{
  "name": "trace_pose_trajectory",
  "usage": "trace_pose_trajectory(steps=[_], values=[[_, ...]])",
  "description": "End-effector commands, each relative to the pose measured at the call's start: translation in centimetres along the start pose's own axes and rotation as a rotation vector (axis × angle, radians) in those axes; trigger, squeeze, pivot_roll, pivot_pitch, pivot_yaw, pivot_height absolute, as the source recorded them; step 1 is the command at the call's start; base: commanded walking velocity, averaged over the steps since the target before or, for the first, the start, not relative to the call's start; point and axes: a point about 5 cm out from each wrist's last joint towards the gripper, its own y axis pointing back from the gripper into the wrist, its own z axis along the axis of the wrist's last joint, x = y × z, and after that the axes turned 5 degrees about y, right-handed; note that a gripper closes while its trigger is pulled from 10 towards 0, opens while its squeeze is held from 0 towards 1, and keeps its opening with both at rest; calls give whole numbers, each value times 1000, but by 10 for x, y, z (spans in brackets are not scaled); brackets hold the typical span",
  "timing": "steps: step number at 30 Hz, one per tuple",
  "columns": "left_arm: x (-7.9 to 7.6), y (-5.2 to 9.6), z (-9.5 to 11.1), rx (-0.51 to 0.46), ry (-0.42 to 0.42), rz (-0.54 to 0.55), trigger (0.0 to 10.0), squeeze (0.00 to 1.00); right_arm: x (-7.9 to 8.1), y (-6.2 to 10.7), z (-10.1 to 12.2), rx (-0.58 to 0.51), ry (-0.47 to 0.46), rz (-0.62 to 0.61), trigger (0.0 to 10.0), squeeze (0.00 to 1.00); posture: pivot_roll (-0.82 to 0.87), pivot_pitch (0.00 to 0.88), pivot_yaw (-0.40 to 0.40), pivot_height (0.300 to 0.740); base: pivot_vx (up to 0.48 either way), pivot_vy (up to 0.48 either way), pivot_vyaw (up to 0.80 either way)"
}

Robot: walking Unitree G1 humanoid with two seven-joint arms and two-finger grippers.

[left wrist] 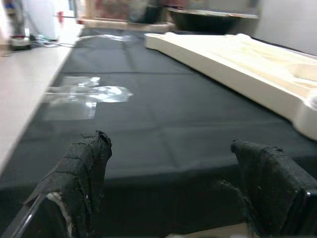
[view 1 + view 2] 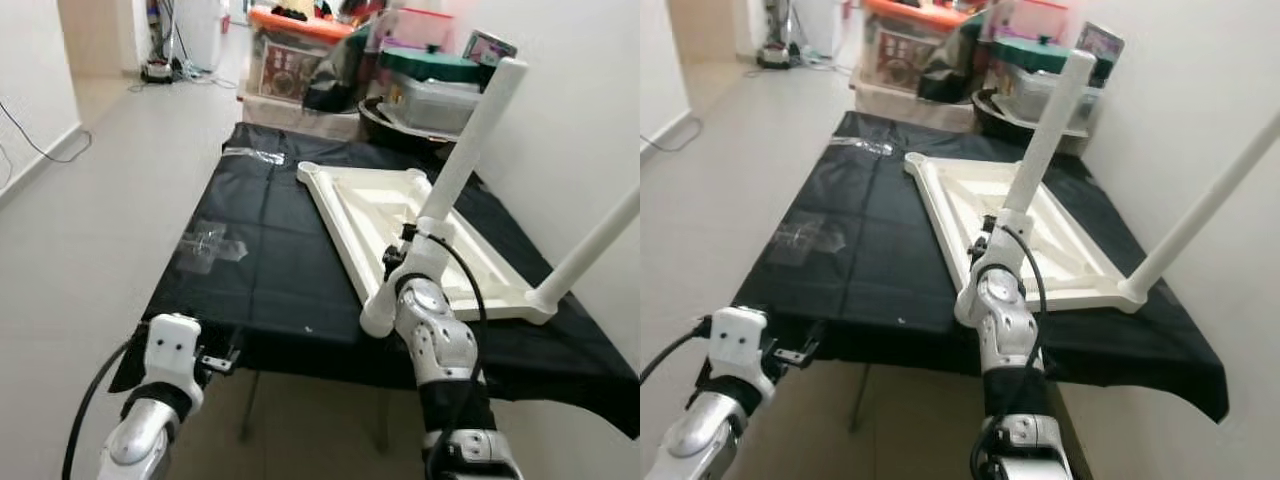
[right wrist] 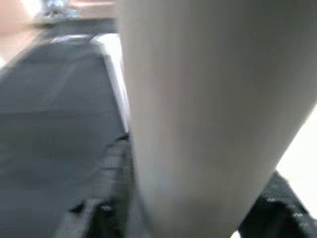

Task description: Building children table

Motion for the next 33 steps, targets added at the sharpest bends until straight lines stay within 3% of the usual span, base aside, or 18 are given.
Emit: trace_pose_trajectory(steps=[1, 3, 4, 5, 7, 9, 10, 13, 16, 17, 18, 19, 23, 24, 26, 27, 29, 33], values=[[-4, -1, -3, 12, 4, -20, 10000, 0, 20, 4, 5, -31, -17, 172, 10000, 1000, 165, 0, -169, 740, 0, 0, 0], [-4, -1, -3, 11, 5, -21, 10000, 0, 19, 1, 13, -58, -13, 214, 10000, 1000, 168, 0, -176, 740, 0, 0, 0], [-4, -2, -2, 9, 5, -21, 10000, 0, 18, 0, 20, -74, 12, 251, 10000, 0, 168, 0, -176, 740, 0, 0, 0], [-4, -2, -2, 9, 5, -21, 10000, 0, 18, 0, 20, -74, 12, 251, 10000, 0, 168, 0, -176, 740, 0, 0, 0], [-2, -2, -1, 4, 6, -13, 10000, 0, 17, 0, 41, -143, 50, 481, 10000, 0, 172, 0, -184, 740, 0, 0, 0], [-2, -2, -1, 4, 6, -13, 10000, 0, 17, 0, 41, -143, 50, 481, 10000, 0, 172, 0, -184, 740, 0, 0, 0], [-2, -3, -1, 2, 7, -11, 10000, 0, 14, 3, 47, -192, 113, 615, 10000, 0, 177, 0, -189, 740, 0, 0, 0], [-2, -4, 0, -2, 7, -10, 10000, 0, 10, 6, 41, -178, 242, 841, 10000, 0, 187, 0, -199, 740, 0, 0, 0], [-2, -4, 0, -5, 5, -6, 10000, 0, 11, 6, 32, -136, 284, 921, 10000, 0, 194, 0, -207, 740, 0, 0, 0], [-1, -4, 1, -7, 5, -2, 10000, 0, 14, 3, 21, -85, 311, 956, 8510, 0, 201, 0, -213, 740, 0, 0, 0], [-1, -4, 1, -7, 5, -2, 10000, 0, 14, 3, 21, -85, 311, 956, 8510, 0, 201, 0, -213, 740, 0, 0, 0], [-1, -4, 1, -8, 4, 2, 10000, 0, 17, -1, 12, -39, 307, 968, 3569, 0, 204, 0, -215, 740, 0, 0, 0], [0, -4, 1, -9, 3, 4, 10000, 0, 19, -5, 6, 0, 289, 951, 2824, 0, 209, 0, -218, 740, 0, 0, 0], [0, -3, 1, -9, 2, 6, 10000, 0, 20, -13, 2, 32, 269, 869, 0, 0, 210, 0, -218, 740, 0, 0, 0], [0, -2, 1, -8, 1, 8, 10000, 0, -1, -37, -2, 96, 178, 398, 0, 0, 206, 0, -215, 740, 0, 0, 0], [0, -2, 1, -8, 1, 8, 10000, 0, -1, -37, -2, 96, 178, 398, 0, 0, 206, 0, -215, 740, 0, 0, 0], [-1, -1, 0, -4, 1, 6, 10000, 0, -46, -38, -14, 165, 41, -163, 0, 0, 196, 0, -203, 740, 0, 0, 0], [-1, 1, -1, 2, 3, 3, 10000, 0, -72, -19, -30, 196, -14, -439, 0, 0, 186, 0, -192, 740, 0, 0, 0]])
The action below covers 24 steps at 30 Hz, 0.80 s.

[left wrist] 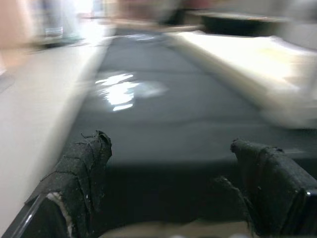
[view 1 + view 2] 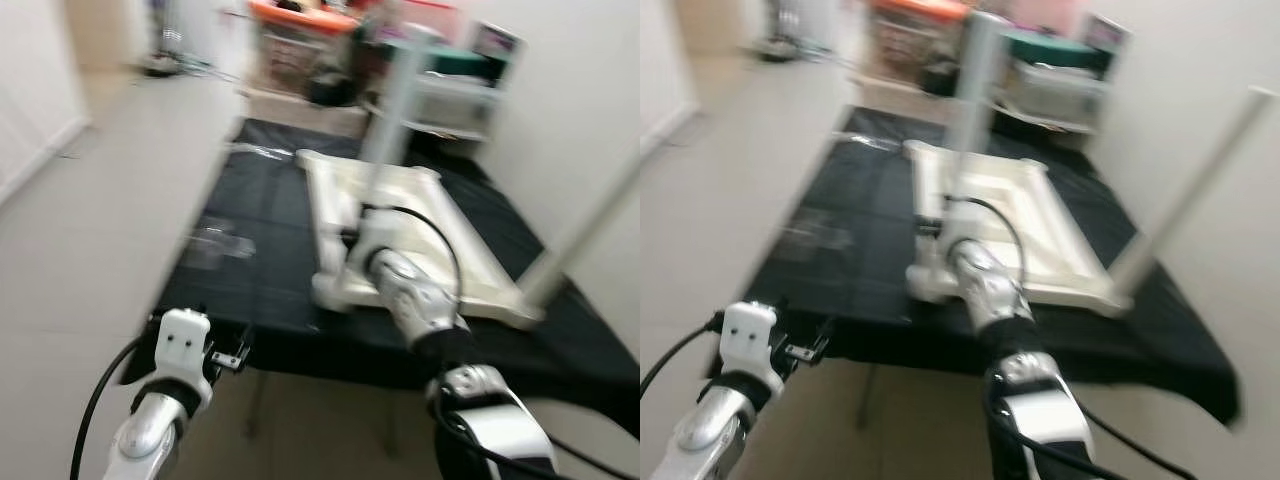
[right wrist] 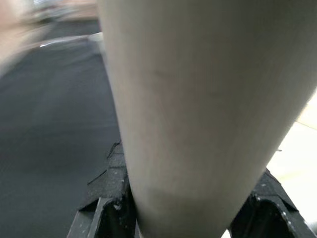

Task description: Building children table

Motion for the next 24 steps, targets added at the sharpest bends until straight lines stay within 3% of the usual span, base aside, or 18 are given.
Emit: trace_pose_trajectory(steps=[1, 4, 6, 7, 8, 9, 10, 13, 14, 17, 18, 19, 20, 21, 22, 24], values=[[-9, -3, 3, -13, 2, -39, 10000, 0, -23, 7, -30, 128, 24, -168, 0, 0, 179, 0, -185, 740, 0, 0, 0], [-9, -3, 2, -11, 2, -40, 10000, 0, -24, 13, -32, 127, 17, -189, 0, 0, 178, 0, -183, 740, 0, 0, 0], [-9, -3, 2, -9, 3, -43, 10000, 0, -16, 18, -34, 139, 23, -132, 0, 0, 171, 0, -177, 740, 0, 0, 0], [-10, -3, 1, -6, 4, -48, 10000, 0, 2, 23, -29, 100, 30, 15, 10000, 0, 166, 0, -173, 740, 0, 0, 0], [-10, -3, 1, -4, 4, -51, 10000, 0, 18, 27, -19, 27, 27, 149, 10000, 263, 165, 0, -172, 740, 0, 0, 0], [-10, -3, 1, -4, 4, -51, 10000, 0, 18, 27, -19, 27, 27, 149, 10000, 263, 165, 0, -172, 740, 0, 0, 0], [-11, -4, 1, -3, 5, -54, 10000, 0, 27, 30, -11, -22, 16, 243, 10000, 1000, 166, 0, -172, 740, 0, 0, 0], [-10, -5, 1, -4, 6, -55, 10000, 0, 35, 30, 1, -59, -13, 320, 10000, 1000, 168, 0, -176, 740, 0, 0, 0], [-9, -5, 1, -5, 6, -53, 10000, 0, 40, 30, 12, -87, -14, 410, 10000, 0, 171, 0, -180, 740, 0, 0, 0], [-8, -5, 1, -7, 6, -51, 10000, 0, 42, 30, 22, -122, -21, 480, 10000, 0, 171, 0, -180, 740, 0, 0, 0], [-8, -5, 1, -8, 6, -49, 10000, 0, 45, 33, 34, -174, -10, 623, 10000, 0, 171, 0, -181, 740, 0, 0, 0], [-8, -5, 1, -8, 6, -49, 10000, 0, 45, 33, 34, -174, -10, 623, 10000, 0, 171, 0, -181, 740, 0, 0, 0], [-8, -6, 1, -9, 7, -49, 10000, 0, 44, 34, 38, -214, 24, 742, 10000, 0, 167, 0, -180, 740, 0, 0, 0], [-9, -7, 1, -10, 8, -52, 10000, 0, 40, 31, 31, -206, 83, 853, 10000, 0, 177, 0, -187, 740, 0, 0, 0], [-9, -7, 1, -10, 8, -52, 10000, 0, 40, 31, 31, -206, 83, 853, 10000, 0, 177, 0, -187, 740, 0, 0, 0], [-11, -8, 1, -14, 9, -56, 10000, 0, 32, 25, 16, -158, 175, 960, 10000, 0, 186, 0, -194, 740, 0, 0, 0]])
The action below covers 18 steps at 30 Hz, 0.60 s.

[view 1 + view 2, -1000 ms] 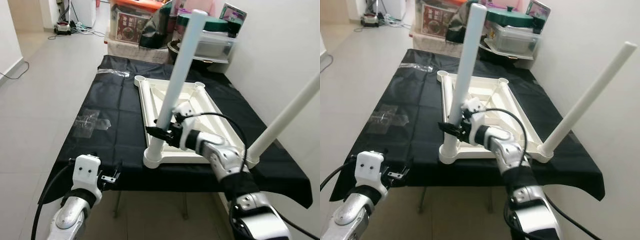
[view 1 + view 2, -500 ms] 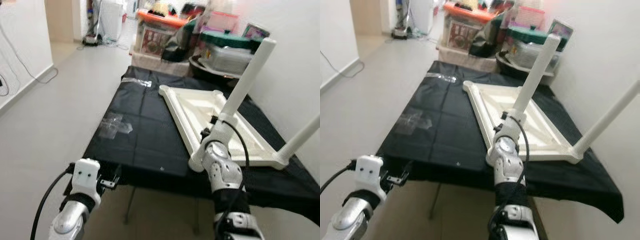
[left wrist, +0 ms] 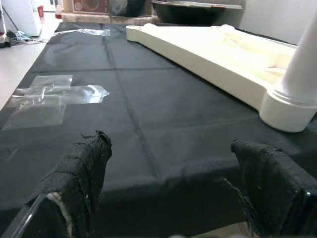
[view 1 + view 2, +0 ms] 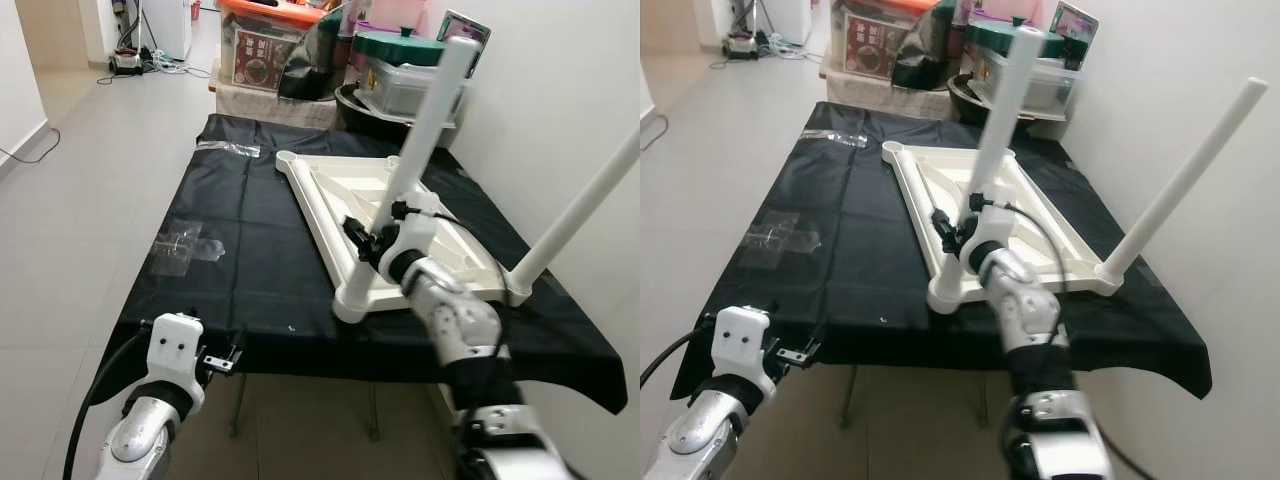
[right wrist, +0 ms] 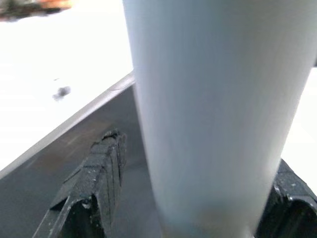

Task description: Building children table

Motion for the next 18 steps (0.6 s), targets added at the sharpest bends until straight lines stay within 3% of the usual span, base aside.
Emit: trace_pose_trajectory(steps=[1, 2, 3, 6, 7, 9, 10, 11, 12, 13, 14, 15, 17, 18], values=[[-3, -1, -3, 6, 12, -7, 10000, 0, 5, -1, -20, 84, 31, 147, 10000, 0, 189, 0, -196, 740, 0, 0, 0], [-3, -1, -2, 4, 13, -4, 10000, 0, 6, -2, -24, 99, 34, 173, 10000, 0, 189, 0, -196, 740, 0, 0, 0], [-3, -1, -2, 3, 13, -2, 10000, 0, 7, -5, -28, 121, 39, 177, 6157, 0, 189, 0, -196, 740, 0, 0, 0], [-2, 0, -2, 3, 13, -1, 10000, 0, 7, -8, -31, 138, 41, 173, 6157, 0, 189, 0, -200, 740, 0, 0, 0], [-3, 0, -2, 3, 12, -1, 10000, 0, 4, -12, -35, 172, 42, 93, 0, 0, 193, 0, -204, 740, 0, 0, 0], [-3, 0, -2, 2, 12, -2, 10000, 0, 1, -14, -38, 193, 43, 40, 0, 0, 197, 0, -207, 740, 0, 0, 0], [-3, 1, -1, 0, 10, 1, 10000, 0, -16, -16, -42, 226, -13, -231, 0, 0, 197, 0, -207, 740, 0, 0, 0], [-3, 1, -1, -1, 10, 4, 10000, 0, -26, -13, -43, 242, -41, -383, 0, 0, 197, 0, -207, 740, 0, 0, 0], [-3, 1, -1, -1, 10, 4, 10000, 0, -26, -13, -43, 242, -41, -383, 0, 0, 197, 0, -207, 740, 0, 0, 0], [-3, 1, -1, 0, 10, 5, 10000, 0, -39, -5, -48, 273, -81, -589, 0, 0, 196, 0, -204, 740, 0, 0, 0], [-3, 2, -1, 0, 9, 5, 10000, 0, -47, 2, -51, 295, -103, -716, 0, 0, 196, 0, -204, 740, 0, 0, 0], [-3, 2, -1, 0, 9, 5, 10000, 0, -47, 2, -51, 295, -103, -716, 0, 0, 196, 0, -204, 740, 0, 0, 0], [-4, 3, -2, 4, 8, 0, 10000, 0, -53, 22, -62, 364, -76, -948, 0, 0, 196, 0, -201, 740, 0, 0, 0], [-5, 3, -2, 5, 7, -3, 10000, 0, -45, 28, -65, 377, -57, -980, 0, 0, 198, 0, -199, 740, 0, 0, 0]])
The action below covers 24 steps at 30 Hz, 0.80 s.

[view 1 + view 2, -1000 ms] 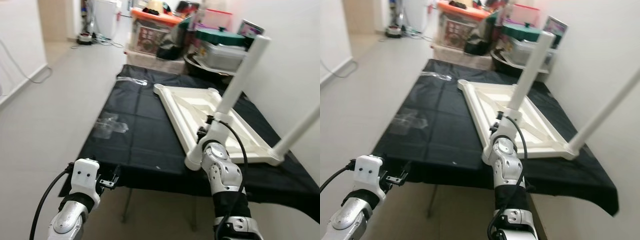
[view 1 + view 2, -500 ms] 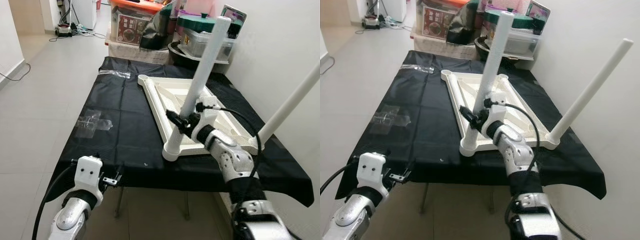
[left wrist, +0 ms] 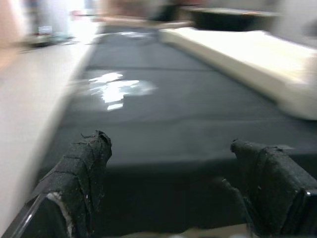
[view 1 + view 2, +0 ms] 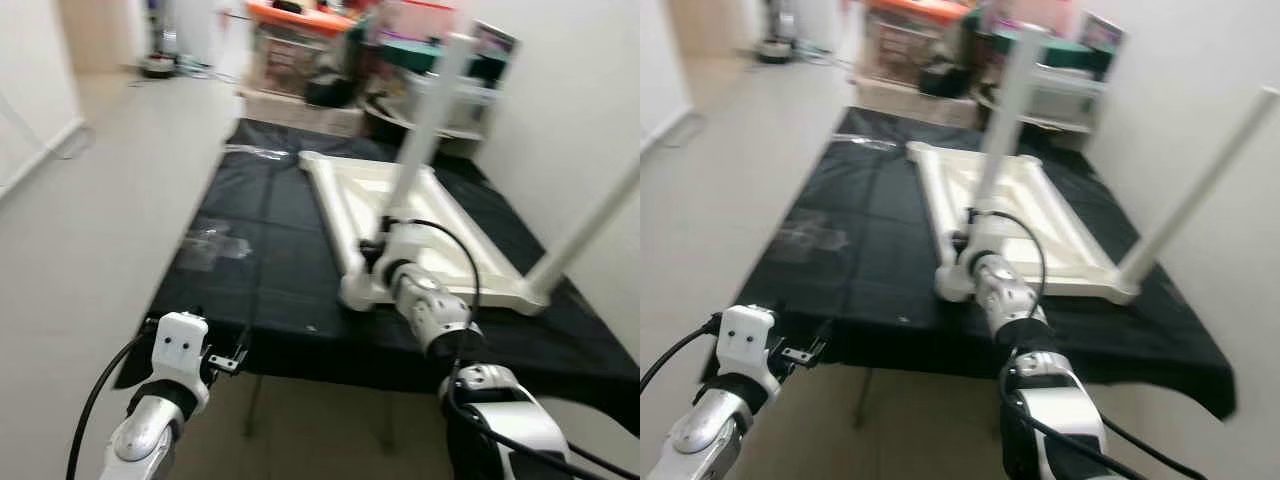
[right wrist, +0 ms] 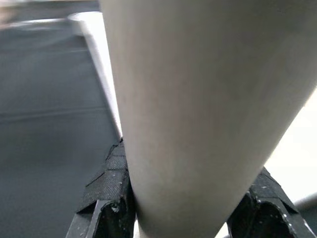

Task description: Building children table

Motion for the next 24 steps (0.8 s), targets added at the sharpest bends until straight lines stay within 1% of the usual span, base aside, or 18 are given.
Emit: trace_pose_trajectory(steps=[1, 2, 4, 5, 7, 8, 10, 11, 12, 14, 15, 16, 17, 18, 19, 20, 21, 24], values=[[-7, -1, 1, -5, 2, -27, 10000, 0, -12, 15, -24, 86, 72, -150, 0, 0, 198, 0, -199, 740, 0, 0, 0], [-7, -1, 1, -5, 2, -27, 10000, 0, -12, 15, -24, 86, 72, -150, 0, 0, 198, 0, -199, 740, 0, 0, 0], [-6, -1, 1, -3, 1, -26, 10000, 0, 4, 33, -30, 87, 88, -74, 0, 0, 189, 0, -186, 740, 0, 0, 0], [-6, -1, 1, -3, 1, -26, 10000, 0, 4, 33, -30, 87, 88, -74, 0, 0, 189, 0, -186, 740, 0, 0, 0], [-6, -1, 0, 2, 1, -31, 10000, 0, 37, 46, -30, 61, 130, 174, 10000, 0, 175, 0, -174, 740, 0, 0, 0], [-6, -1, 0, 2, 1, -31, 10000, 0, 37, 46, -30, 61, 130, 174, 10000, 0, 175, 0, -174, 740, 0, 0, 0], [-7, -3, -1, 5, 0, -37, 10000, 0, 55, 53, -20, -21, 131, 333, 10000, 0, 173, 0, -173, 740, 0, 0, 0], [-7, -3, -1, 5, 0, -37, 10000, 0, 55, 53, -20, -21, 131, 333, 10000, 0, 173, 0, -173, 740, 0, 0, 0], [-7, -4, -1, 5, -3, -39, 10000, 0, 55, 53, -8, -85, 112, 366, 10000, 1000, 173, 0, -176, 740, 0, 0, 0], [-6, -5, -1, 2, -4, -39, 10000, 0, 55, 53, 15, -175, 89, 445, 10000, 1000, 177, 0, -181, 740, 0, 0, 0], [-6, -5, -1, 2, -4, -39, 10000, 0, 55, 53, 15, -175, 89, 445, 10000, 1000, 177, 0, -181, 740, 0, 0, 0], [-5, -6, -1, 1, -4, -36, 10000, 0, 55, 54, 29, -239, 131, 543, 10000, 0, 176, 0, -183, 740, 0, 0, 0], [-5, -6, -1, -1, -5, -34, 10000, 0, 55, 59, 47, -326, 219, 712, 10000, 0, 176, 0, -183, 740, 0, 0, 0], [-5, -6, -1, -1, -5, -34, 10000, 0, 55, 59, 47, -326, 219, 712, 10000, 0, 176, 0, -183, 740, 0, 0, 0], [-5, -6, -1, -1, -5, -34, 10000, 0, 55, 62, 52, -355, 256, 777, 10000, 0, 176, 0, -183, 740, 0, 0, 0], [-5, -6, 0, -2, -4, -35, 10000, 0, 54, 66, 53, -384, 329, 870, 10000, 0, 178, 0, -188, 740, 0, 0, 0], [-5, -6, 0, -2, -4, -35, 10000, 0, 54, 66, 53, -384, 329, 870, 10000, 0, 178, 0, -188, 740, 0, 0, 0], [-6, -7, 0, -5, -3, -36, 10000, 0, 54, 70, 43, -366, 458, 1100, 10000, 0, 188, 0, -197, 740, 0, 0, 0]])
